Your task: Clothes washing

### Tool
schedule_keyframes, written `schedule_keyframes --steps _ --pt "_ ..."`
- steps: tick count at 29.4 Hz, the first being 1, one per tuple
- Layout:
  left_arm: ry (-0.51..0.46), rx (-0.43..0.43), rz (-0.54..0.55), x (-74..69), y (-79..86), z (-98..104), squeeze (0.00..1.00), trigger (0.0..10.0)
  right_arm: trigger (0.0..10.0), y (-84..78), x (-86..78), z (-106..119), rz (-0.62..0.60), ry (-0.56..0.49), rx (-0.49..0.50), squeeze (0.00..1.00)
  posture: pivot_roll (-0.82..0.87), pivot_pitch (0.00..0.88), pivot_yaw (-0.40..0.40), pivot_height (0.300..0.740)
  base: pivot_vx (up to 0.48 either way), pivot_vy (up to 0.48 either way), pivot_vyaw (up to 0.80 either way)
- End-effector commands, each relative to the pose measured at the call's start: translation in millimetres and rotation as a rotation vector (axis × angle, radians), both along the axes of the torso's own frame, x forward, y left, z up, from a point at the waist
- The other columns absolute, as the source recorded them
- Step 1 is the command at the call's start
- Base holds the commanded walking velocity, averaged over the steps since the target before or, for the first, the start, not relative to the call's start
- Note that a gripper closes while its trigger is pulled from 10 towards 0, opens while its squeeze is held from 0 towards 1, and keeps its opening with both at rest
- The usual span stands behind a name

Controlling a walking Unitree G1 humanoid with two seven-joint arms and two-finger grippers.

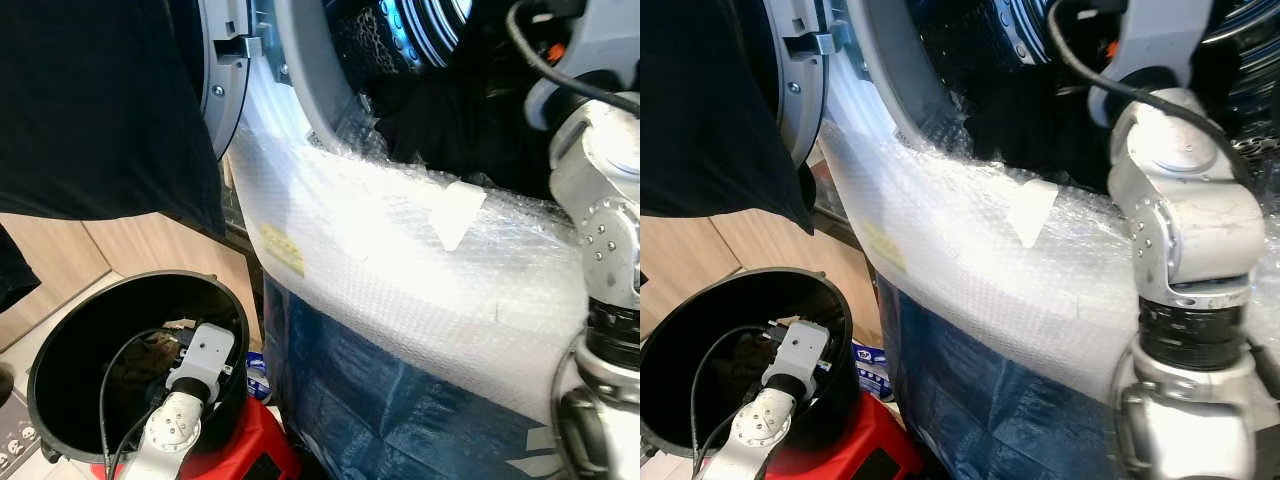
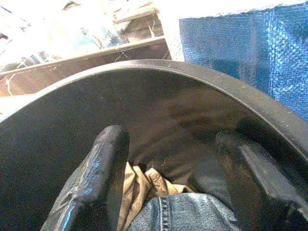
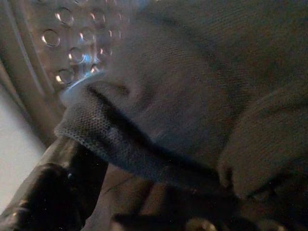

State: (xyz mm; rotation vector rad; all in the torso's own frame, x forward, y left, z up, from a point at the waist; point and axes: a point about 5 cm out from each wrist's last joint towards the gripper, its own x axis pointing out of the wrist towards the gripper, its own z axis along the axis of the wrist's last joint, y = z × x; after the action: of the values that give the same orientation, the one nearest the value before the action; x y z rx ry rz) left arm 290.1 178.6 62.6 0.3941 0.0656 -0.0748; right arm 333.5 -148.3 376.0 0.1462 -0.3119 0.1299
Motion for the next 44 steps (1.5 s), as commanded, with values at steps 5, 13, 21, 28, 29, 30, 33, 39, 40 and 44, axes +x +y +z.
schedule_keyframes --steps 5,13,21,28,29,30,33,39,40,44 --pt "0.032 0.008 -0.025 -3.3 -6.3 -7.3 0.0 10.0 10.0 -16.4 7.8 -1.5 -0.109 0.063 -0.006 0.0 0.01 0.112 -0.039 0.74 0.0 0.0 0.0" --pt "0.031 0.009 -0.025 -1.7 -6.3 -6.3 0.0 10.0 10.0 -5.1 7.3 10.7 -0.065 0.054 0.023 0.0 0.01 0.117 -0.036 0.74 0.0 0.0 0.0" --pt "0.036 0.007 -0.024 -1.9 -6.7 -6.8 0.0 10.0 10.0 -10.8 -11.2 2.7 -0.057 0.12 -0.033 0.0 -0.01 0.118 -0.039 0.74 0.0 0.0 0.0" --pt "0.04 0.003 -0.033 -3.1 -9.1 -8.5 0.0 10.0 10.0 -21.9 -23.7 -16.0 -0.042 0.191 -0.076 0.0 -0.01 0.104 -0.045 0.74 0.0 0.0 0.0" --pt "0.04 0.003 -0.033 -3.1 -9.1 -8.5 0.0 10.0 10.0 -21.9 -23.7 -16.0 -0.042 0.191 -0.076 0.0 -0.01 0.104 -0.045 0.74 0.0 0.0 0.0" --pt "0.042 0.004 -0.037 -3.4 -9.5 -9.1 0.0 10.0 10.0 -27.6 -28.1 -17.2 -0.046 0.192 -0.098 0.0 -0.01 0.093 -0.045 0.74 0.0 0.0 0.0" --pt "0.041 0.004 -0.038 -2.3 -9.2 -8.5 0.0 10.0 10.0 -33.2 -37.6 -12.8 -0.008 0.154 -0.14 0.0 -0.01 0.101 -0.044 0.74 0.0 0.0 0.0" --pt "0.043 0.004 -0.032 -1.9 -8.5 -8.7 0.0 10.0 10.0 -33.5 -60.5 5.4 0.107 -0.021 -0.168 0.0 -0.02 0.108 -0.045 0.74 0.0 0.0 0.0" --pt "0.045 0.004 -0.035 -2.0 -9.2 -9.1 0.0 10.0 10.0 -32.9 -63.8 6.3 0.129 -0.051 -0.183 0.0 -0.02 0.108 -0.045 0.74 0.0 0.0 0.0" --pt "0.047 0.001 -0.041 -2.3 -10.9 -9.8 0.0 10.0 10.0 -28.5 -70.6 8.1 0.22 -0.116 -0.182 0.0 -0.02 0.108 -0.045 0.74 0.0 0.0 0.0"
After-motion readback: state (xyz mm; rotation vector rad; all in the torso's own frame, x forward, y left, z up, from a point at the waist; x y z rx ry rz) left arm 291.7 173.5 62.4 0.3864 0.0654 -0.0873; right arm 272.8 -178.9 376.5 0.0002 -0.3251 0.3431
